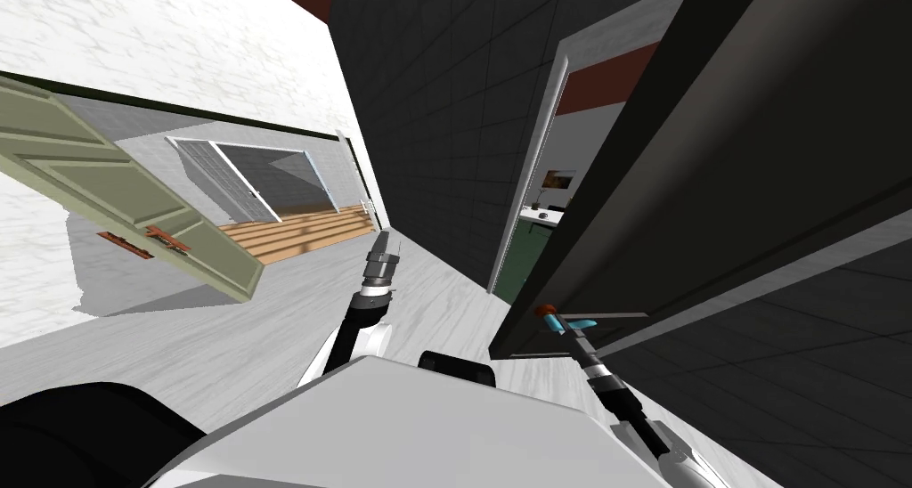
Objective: Pull the door open
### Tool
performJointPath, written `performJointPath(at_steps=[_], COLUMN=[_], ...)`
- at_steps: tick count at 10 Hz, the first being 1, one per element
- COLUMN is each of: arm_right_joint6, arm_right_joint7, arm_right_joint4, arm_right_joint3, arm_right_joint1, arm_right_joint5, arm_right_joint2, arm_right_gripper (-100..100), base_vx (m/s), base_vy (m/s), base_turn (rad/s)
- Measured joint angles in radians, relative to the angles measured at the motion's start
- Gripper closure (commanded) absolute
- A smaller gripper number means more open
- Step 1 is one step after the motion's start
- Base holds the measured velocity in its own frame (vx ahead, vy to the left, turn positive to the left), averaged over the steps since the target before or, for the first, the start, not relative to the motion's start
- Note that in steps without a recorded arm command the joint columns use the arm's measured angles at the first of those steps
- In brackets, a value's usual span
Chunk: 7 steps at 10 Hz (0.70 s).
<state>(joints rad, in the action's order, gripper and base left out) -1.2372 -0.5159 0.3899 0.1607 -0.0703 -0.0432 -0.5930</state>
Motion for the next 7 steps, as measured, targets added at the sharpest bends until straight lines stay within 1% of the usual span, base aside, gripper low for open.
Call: performJointPath(at_steps=[1,2,3,4,5,6,7], arm_right_joint6=[-0.013,-0.032,-0.038,-0.047,-0.043,-0.041,-0.039], arm_right_joint7=[-0.001,-0.002,-0.003,-0.003,-0.004,-0.005,-0.005], arm_right_joint4=[-0.018,-0.045,-0.043,-0.055,-0.035,-0.026,-0.014], arm_right_joint3=[0.001,0.003,0.003,0.006,0.006,0.006,0.004], arm_right_joint1=[-0.006,-0.016,-0.01,-0.01,0.004,0.009,0.018], arm_right_joint5=[-0.001,-0.002,-0.001,-0.003,-0.002,-0.001,0.001], arm_right_joint2=[-0.001,-0.002,-0.005,-0.004,-0.006,-0.01,-0.013], arm_right_gripper=[100,100,100,100,100,100,100], base_vx=[-0.245,-0.221,-0.187,-0.204,-0.204,-0.184,-0.121], base_vy=[-0.102,-0.105,-0.141,-0.132,-0.071,-0.069,-0.059], base_turn=[0.184,0.162,0.191,0.188,0.153,0.108,0.023])
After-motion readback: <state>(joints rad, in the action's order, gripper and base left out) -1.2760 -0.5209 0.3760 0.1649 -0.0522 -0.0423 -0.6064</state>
